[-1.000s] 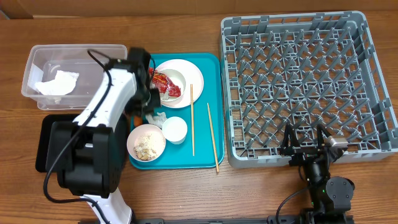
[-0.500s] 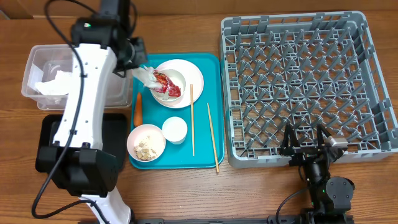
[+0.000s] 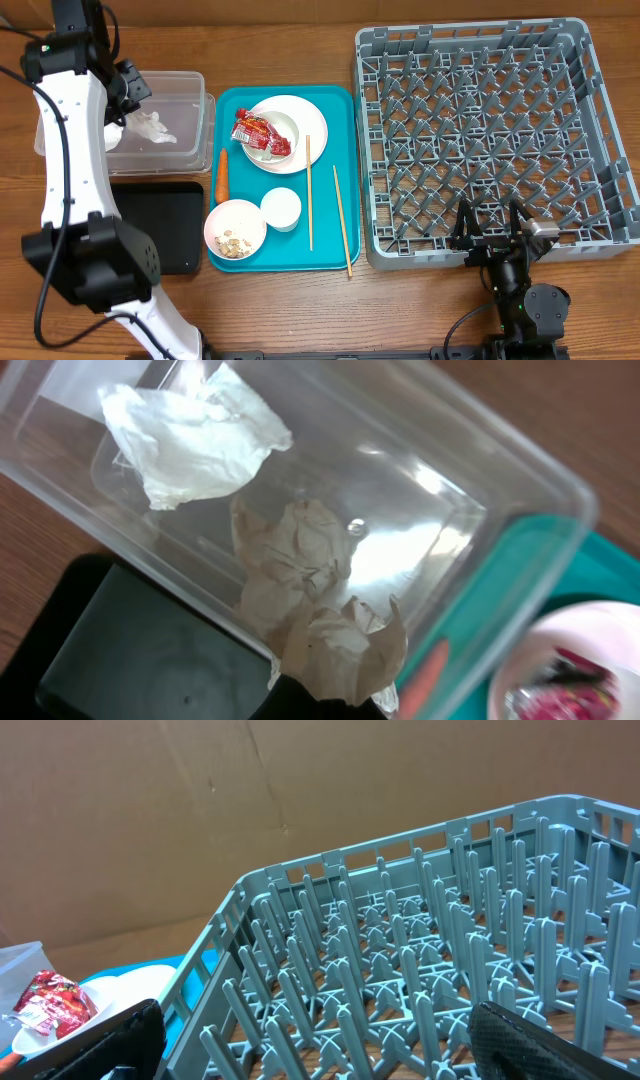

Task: Sort waste into correct bins and load items into the dishwasher
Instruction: 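Carry the second tissue left and release it into the clear bin, then reach the left gripper to the red snack wrapper on the plate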

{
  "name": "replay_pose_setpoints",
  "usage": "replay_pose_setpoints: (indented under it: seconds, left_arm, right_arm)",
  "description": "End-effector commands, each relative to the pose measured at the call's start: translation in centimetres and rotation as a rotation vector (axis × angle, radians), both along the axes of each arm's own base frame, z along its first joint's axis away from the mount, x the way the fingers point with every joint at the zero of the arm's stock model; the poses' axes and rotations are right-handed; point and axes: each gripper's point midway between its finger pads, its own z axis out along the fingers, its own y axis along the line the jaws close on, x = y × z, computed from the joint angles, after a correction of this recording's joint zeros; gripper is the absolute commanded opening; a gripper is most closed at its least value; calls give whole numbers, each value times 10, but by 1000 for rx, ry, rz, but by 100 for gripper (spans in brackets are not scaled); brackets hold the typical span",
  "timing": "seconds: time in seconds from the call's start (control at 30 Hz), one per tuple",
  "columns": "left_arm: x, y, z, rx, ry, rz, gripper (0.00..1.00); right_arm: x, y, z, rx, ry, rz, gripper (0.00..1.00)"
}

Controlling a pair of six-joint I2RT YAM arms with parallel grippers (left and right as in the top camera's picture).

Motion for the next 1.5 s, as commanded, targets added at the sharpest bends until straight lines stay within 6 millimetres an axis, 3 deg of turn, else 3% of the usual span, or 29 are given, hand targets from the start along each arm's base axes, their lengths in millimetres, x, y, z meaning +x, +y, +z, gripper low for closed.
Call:
replay_pose_setpoints:
  seconds: [0.0, 0.13, 0.23, 0.27, 0.33, 0.5, 0.63, 0.9, 1.0, 1.23, 1.3, 1.47]
  left_arm:
    - [6, 8, -35, -16, 72, 26, 4]
    - [8, 9, -61, -27, 128, 24, 4]
    - [11, 10, -67, -25, 133, 17, 5]
    - [12, 11, -67, -24, 127, 18, 8]
    - [16, 12, -66, -17, 114, 3, 31]
    - [17, 12, -62, -8, 110, -28, 63]
    - [20, 3, -46, -50, 79, -48, 69]
    - [20, -45, 19, -176, -8, -168, 70]
    - [18, -66, 30, -177, -5, -211, 71]
    - [10, -130, 24, -184, 63, -347, 73]
    - [9, -162, 23, -152, 74, -465, 81]
    - [9, -180, 22, -52, 86, -515, 80]
  right_arm:
    - [0, -2, -2, 3, -1, -12, 100]
    - [0, -2, -2, 3, -1, -12, 100]
    - [0, -2, -2, 3, -1, -12, 100]
    - [0, -2, -2, 3, -1, -12, 100]
    - [0, -2, -2, 3, -1, -12, 100]
    - [0, -2, -2, 3, -1, -12, 100]
    - [0, -2, -2, 3, -1, -12, 100]
    - [0, -2, -2, 3, -1, -12, 100]
    - [0, -2, -2, 3, -1, -12, 100]
    - [0, -2, -2, 3, -1, -12, 100]
    - [0, -2, -2, 3, -1, -12, 100]
    - [0, -2, -2, 3, -1, -12, 100]
